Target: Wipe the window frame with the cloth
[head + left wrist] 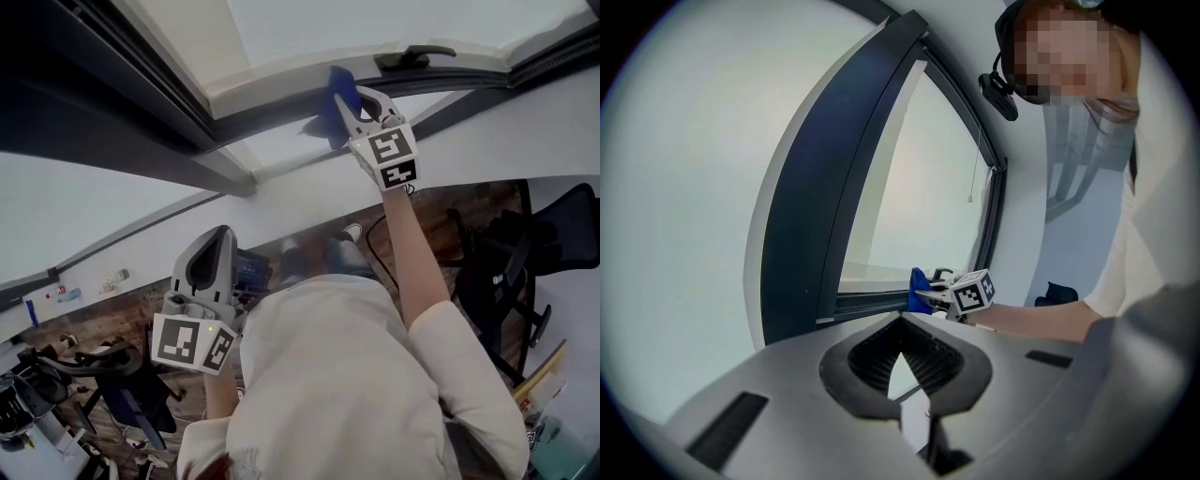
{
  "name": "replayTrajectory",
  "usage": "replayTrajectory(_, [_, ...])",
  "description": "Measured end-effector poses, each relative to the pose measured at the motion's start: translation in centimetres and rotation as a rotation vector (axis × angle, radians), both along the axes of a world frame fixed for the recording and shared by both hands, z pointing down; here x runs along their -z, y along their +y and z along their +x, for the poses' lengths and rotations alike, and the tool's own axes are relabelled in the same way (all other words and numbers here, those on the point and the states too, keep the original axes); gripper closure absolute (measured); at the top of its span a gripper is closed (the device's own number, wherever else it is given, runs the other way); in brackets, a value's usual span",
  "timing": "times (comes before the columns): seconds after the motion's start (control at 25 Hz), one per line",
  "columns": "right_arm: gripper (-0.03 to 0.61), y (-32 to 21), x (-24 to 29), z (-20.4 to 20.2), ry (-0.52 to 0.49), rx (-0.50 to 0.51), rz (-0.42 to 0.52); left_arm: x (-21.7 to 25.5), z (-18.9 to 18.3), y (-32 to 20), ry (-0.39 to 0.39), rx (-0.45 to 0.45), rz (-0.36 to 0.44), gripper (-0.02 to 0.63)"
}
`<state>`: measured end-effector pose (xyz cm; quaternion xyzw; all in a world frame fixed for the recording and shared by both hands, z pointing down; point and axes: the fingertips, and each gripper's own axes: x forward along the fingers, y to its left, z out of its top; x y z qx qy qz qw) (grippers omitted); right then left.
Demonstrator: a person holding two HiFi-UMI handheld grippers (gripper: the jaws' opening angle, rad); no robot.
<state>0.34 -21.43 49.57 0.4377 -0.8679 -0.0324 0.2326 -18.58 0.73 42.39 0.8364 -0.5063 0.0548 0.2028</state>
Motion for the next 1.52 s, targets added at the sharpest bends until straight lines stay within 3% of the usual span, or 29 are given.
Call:
replayTrajectory(0.36, [0.534, 0.2, -0.2, -0.2, 0.005, -0.016, -0.01, -1.7, 0.9, 1.2, -0.001, -0.053, -0.049, 0.605])
replayTrajectory(1.52, [0.534, -0.6, 0.0, 2.3, 0.03, -0.051, -0.008, -0.8, 4.7, 1.9, 0.039, -0.125, -0.018, 0.606])
